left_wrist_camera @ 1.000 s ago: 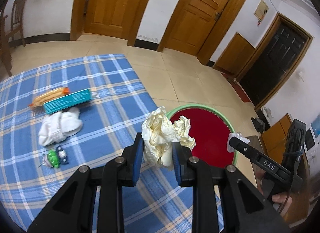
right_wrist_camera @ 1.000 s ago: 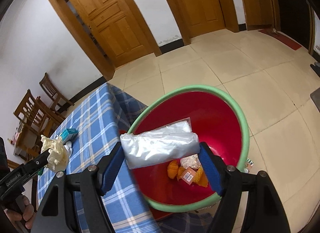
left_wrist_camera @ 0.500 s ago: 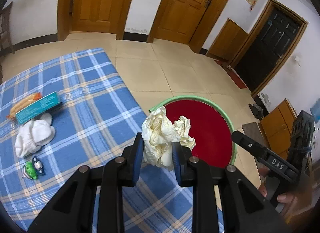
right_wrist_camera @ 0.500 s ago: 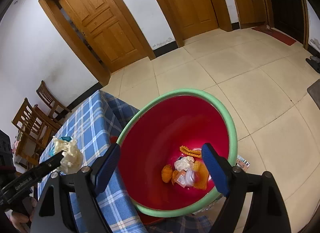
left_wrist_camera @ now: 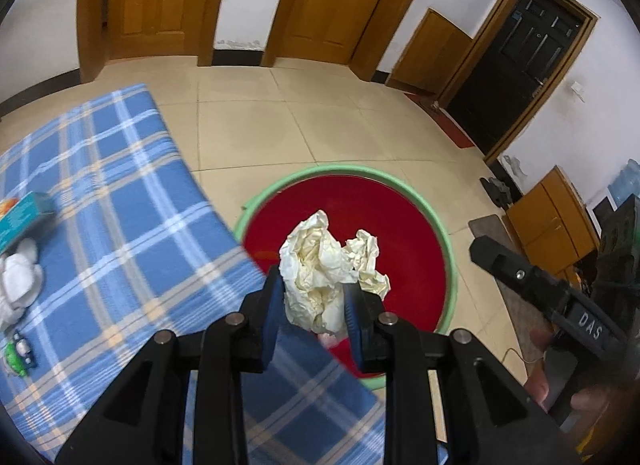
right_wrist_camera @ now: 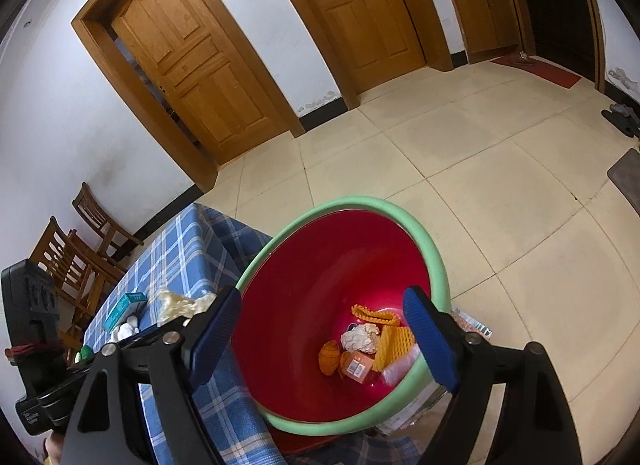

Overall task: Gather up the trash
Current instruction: 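Carry the paper with the left tool while the right tool carries the bag over the bucket, then open both tools to drop the paper and plastic bag into the bucket, then move the left tool back to the table and grasp the white socks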

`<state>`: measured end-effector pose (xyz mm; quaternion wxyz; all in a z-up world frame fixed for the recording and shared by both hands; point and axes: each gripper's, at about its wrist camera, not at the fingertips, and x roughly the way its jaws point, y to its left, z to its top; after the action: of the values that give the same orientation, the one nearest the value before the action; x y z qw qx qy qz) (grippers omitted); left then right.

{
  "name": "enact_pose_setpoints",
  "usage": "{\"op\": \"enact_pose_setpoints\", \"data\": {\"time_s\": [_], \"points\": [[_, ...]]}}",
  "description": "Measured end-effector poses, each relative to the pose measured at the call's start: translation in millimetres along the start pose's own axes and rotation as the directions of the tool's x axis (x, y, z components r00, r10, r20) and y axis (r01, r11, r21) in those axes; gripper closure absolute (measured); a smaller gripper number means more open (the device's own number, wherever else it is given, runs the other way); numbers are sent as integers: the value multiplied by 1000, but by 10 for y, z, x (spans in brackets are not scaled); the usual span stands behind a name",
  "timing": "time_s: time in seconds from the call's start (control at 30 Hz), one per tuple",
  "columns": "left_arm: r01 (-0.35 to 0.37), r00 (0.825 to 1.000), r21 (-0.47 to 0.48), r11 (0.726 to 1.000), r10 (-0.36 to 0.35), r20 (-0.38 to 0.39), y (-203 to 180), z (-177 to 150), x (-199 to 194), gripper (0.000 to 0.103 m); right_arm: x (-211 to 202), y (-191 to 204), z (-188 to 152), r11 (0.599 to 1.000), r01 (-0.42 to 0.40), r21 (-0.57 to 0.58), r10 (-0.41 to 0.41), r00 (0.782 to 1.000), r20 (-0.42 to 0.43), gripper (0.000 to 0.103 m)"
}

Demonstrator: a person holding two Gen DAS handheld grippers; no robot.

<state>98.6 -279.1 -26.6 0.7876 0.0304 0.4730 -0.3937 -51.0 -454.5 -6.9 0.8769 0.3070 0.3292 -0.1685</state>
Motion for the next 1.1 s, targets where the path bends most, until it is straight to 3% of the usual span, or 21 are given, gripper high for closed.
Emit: {"op": "enact_pose_setpoints", "data": {"time_s": [0.1,0.23,0.63,0.9,1.1], "points": [[-1,1000,-1,1000,1,-3,-41,38,35,61,-7,-23,8,1000,1,6,-1,1000,2,18],[0,1000,-3,1000,0,8,-60,64,29,52,-28,-62,25,1000,4,16,-4,1000,11,18],[-38,998,-73,997,41,40,240,4,-184,51,-10,-65,11,1000,-9,18,9,1000,0,18],[-119,986,-162,980,135,94,675,-13,-475,51,-8,8,-14,1000,-18,3,18,1000,-10,18],[-204,964,-221,954,234,122,1066,-59,-701,51,11,56,-25,1000,-21,-6,20,1000,-19,18]]}}
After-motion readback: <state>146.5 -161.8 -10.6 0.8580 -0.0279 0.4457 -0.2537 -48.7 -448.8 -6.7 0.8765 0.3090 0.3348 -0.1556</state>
